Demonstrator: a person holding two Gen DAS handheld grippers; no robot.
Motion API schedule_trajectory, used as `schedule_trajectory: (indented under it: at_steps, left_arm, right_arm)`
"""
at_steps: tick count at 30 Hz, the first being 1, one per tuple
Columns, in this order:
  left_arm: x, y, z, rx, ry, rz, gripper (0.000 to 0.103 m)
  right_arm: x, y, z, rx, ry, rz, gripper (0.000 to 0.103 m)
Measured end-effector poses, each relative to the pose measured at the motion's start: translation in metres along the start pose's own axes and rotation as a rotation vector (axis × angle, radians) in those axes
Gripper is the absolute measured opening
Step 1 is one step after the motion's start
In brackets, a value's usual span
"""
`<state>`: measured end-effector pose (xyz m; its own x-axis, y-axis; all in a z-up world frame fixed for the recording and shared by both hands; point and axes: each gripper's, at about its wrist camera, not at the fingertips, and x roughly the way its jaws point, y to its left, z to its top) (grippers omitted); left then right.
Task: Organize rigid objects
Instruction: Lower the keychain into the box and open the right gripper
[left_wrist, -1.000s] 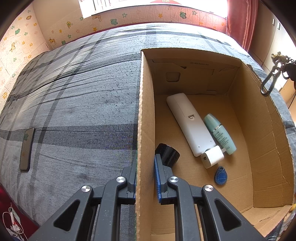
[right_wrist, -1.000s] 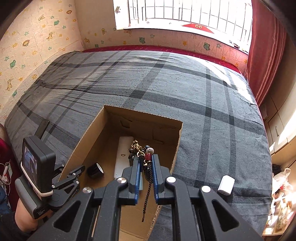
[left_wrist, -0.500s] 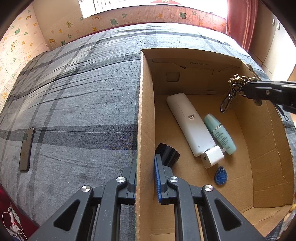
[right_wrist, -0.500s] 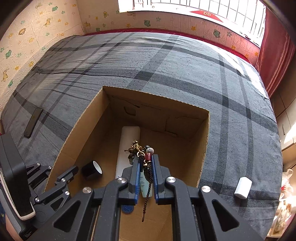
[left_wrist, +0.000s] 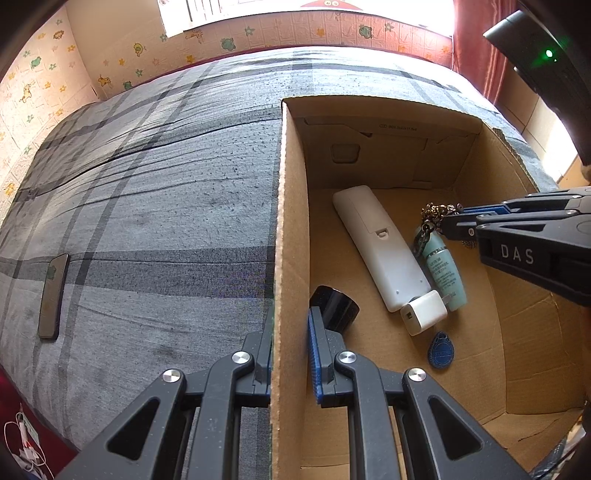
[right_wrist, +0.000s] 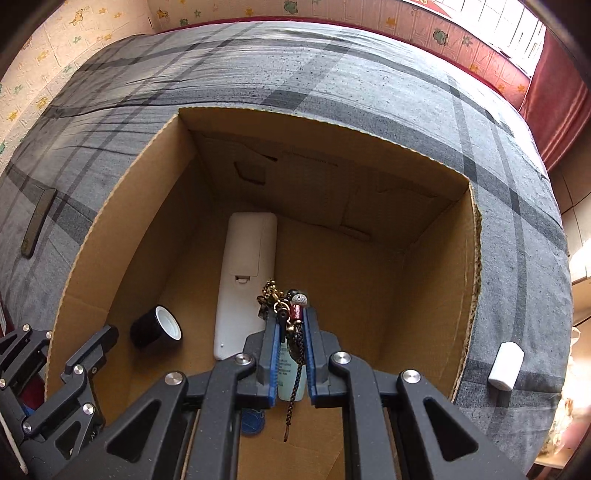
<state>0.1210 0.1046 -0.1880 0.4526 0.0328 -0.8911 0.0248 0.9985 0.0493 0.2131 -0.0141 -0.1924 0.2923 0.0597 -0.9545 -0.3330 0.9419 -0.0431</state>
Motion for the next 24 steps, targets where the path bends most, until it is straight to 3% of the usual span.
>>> schedule_trajectory:
  at_steps: [9,20,22,24]
  left_arm:
    - [0.000,0.002,0.000,-0.004,0.000,-0.005,0.015]
    - [0.001,0.002,0.000,-0.001,0.003,-0.004,0.015]
    - [0.001,0.001,0.001,-0.001,0.004,-0.002,0.015]
    - [0.001,0.001,0.000,-0.002,0.003,-0.003,0.015]
  right_arm:
    - [0.020,0.005,0.002,-0.003,0.042,0.008,0.011]
    - [0.016,-0.006,0.000,0.018,0.026,0.019,0.014]
    - [0.011,-0.004,0.000,0.021,0.013,0.016,0.017]
    - [0.005,-0.004,-0.001,0.025,-0.001,0.026,0.029]
